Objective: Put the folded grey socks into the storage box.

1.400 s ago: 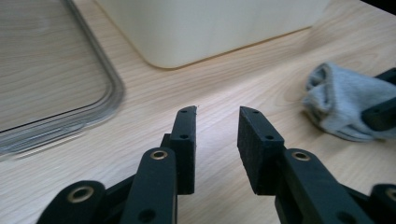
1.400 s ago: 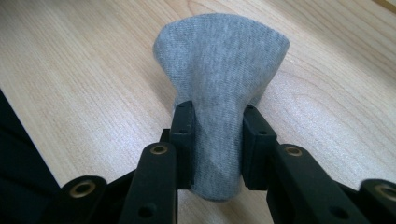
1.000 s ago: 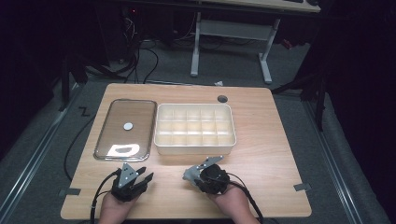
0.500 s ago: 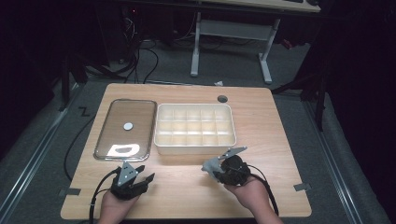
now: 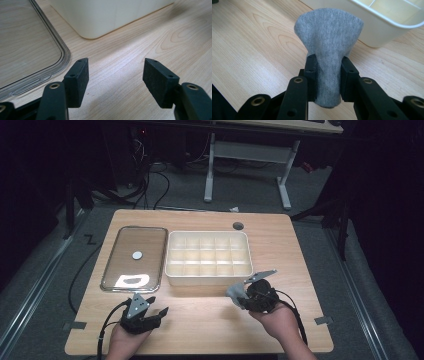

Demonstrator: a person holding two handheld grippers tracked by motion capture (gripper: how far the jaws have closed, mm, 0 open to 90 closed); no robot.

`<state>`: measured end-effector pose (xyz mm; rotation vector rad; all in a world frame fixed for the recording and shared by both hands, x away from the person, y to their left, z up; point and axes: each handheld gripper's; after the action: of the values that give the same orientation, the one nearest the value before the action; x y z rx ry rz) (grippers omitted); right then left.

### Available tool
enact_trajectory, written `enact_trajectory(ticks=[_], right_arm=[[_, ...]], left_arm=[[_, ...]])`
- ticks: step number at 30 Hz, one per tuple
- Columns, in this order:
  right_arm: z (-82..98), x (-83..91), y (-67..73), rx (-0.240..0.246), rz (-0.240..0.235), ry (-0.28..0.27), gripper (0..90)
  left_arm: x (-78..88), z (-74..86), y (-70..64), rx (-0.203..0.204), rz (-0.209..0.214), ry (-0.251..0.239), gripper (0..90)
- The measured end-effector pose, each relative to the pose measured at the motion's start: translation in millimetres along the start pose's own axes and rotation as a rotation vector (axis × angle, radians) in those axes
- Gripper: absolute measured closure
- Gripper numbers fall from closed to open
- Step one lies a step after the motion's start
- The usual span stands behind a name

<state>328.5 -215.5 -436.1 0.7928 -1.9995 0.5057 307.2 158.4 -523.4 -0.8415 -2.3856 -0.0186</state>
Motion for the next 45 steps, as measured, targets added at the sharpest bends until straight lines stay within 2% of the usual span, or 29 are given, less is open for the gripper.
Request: enact_trajectory(ticks=[3,7,10,11,16,20,24,31,33,40,45], right_arm=[[-0.6,5.4,-4.4,-0.011,-0.003,-0.013,72.6],[-2.9,10.9,-8.5,-0.017,-0.006,-0.014,72.6],[-8.0,16.3,-12.5,-0.018,0.004,-0.009,72.6],[-13.7,19.5,-16.0,-0.02,0.018,0.01,72.6],[-24.1,26.3,-24.3,-0.032,0.047,0.005,72.6],[-29.6,30.0,-30.5,-0.045,0.045,0.001,72.6],[-37.9,32.0,-39.3,-0.047,0.047,0.013,72.5],[-51.4,21.9,-52.6,-0.067,0.034,0.055,72.3],[-57.3,16.2,-55.6,-0.041,0.039,0.076,72.3],[-66.9,3.9,-65.4,-0.041,0.024,0.098,72.3],[-77.2,-3.2,-76.0,-0.061,0.033,0.119,72.3]], left_arm=[[-0.8,2.4,0.8,0.003,-0.004,0.021,37.1],[1.0,1.8,1.7,0.012,-0.007,0.009,36.5],[1.1,1.8,1.7,0.007,-0.008,0.012,36.5],[1.2,2.1,1.4,0.006,-0.006,0.012,36.5],[1.4,-0.2,-2.4,0.002,0.009,-0.001,35.1],[-0.1,0.1,-2.6,0.0,0.015,0.005,33.8],[1.3,-1.0,-0.9,0.001,0.014,-0.012,33.5],[2.7,0.0,2.7,0.017,0.013,-0.019,33.5],[3.3,-0.1,2.4,0.013,0.013,-0.019,33.5],[3.0,0.1,2.3,0.013,0.019,-0.013,33.5],[3.5,-0.5,2.8,0.016,0.022,-0.021,33.4]])
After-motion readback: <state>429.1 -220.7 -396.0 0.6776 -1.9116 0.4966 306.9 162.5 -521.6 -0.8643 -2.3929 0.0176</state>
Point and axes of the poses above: each handheld gripper's, and its own axes: x roughly backward along the jaws, z roughly out of its underside, y roughly to its left, and after that the axes turned 10 degrees about x, right-handed
